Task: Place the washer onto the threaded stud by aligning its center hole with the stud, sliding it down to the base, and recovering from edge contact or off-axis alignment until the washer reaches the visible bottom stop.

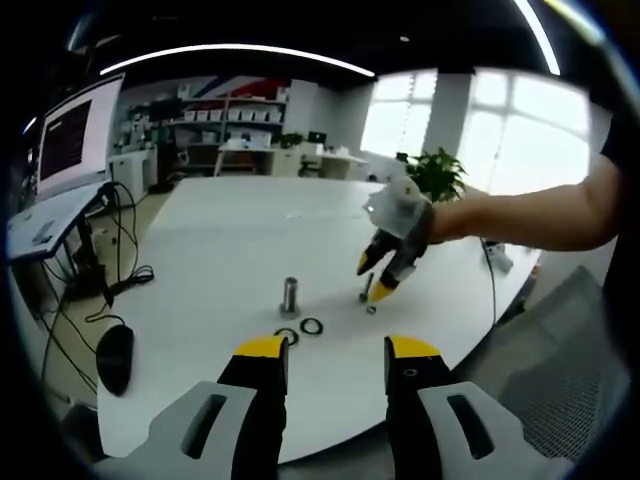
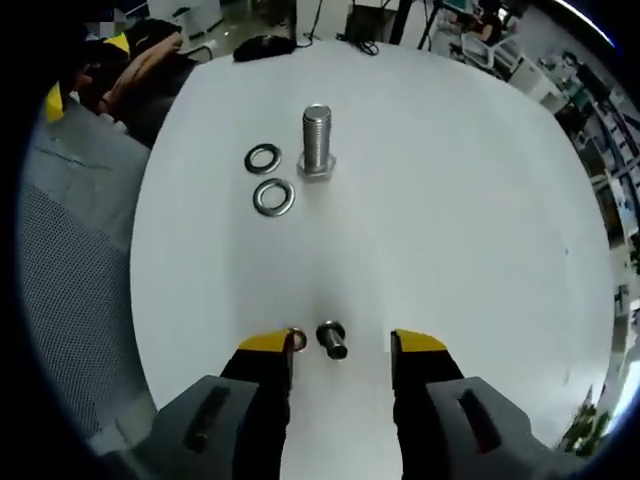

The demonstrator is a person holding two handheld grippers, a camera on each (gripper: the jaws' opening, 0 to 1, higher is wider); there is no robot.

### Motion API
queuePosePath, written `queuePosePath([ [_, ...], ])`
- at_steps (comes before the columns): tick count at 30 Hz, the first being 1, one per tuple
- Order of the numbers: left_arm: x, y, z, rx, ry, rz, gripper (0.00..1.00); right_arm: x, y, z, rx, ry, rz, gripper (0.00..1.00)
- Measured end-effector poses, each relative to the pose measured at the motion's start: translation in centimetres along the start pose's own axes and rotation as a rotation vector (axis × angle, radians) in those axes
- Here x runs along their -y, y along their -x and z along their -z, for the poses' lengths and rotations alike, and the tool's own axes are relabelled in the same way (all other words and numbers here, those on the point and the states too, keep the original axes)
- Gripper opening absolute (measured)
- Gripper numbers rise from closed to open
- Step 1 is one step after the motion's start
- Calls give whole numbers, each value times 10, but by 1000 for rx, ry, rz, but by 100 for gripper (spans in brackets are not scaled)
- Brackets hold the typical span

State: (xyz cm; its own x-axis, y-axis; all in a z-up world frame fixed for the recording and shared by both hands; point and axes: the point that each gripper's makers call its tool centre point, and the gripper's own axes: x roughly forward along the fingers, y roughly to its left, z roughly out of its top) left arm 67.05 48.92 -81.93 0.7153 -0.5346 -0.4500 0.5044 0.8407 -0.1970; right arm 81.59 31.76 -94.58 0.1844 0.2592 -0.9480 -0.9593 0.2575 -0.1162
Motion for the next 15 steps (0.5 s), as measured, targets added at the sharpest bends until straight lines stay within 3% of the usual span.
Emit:
queuePosePath([
  [4, -1, 1, -1, 5, 2, -5, 36, 2, 9, 0, 39, -65, 52, 51],
  [10, -1, 1, -1, 8, -2, -8, 36, -6, 27, -4, 162, -222, 78, 51],
  [15, 0, 2, -4, 29, 6, -4, 36, -12, 35, 2, 190, -270, 85, 51],
])
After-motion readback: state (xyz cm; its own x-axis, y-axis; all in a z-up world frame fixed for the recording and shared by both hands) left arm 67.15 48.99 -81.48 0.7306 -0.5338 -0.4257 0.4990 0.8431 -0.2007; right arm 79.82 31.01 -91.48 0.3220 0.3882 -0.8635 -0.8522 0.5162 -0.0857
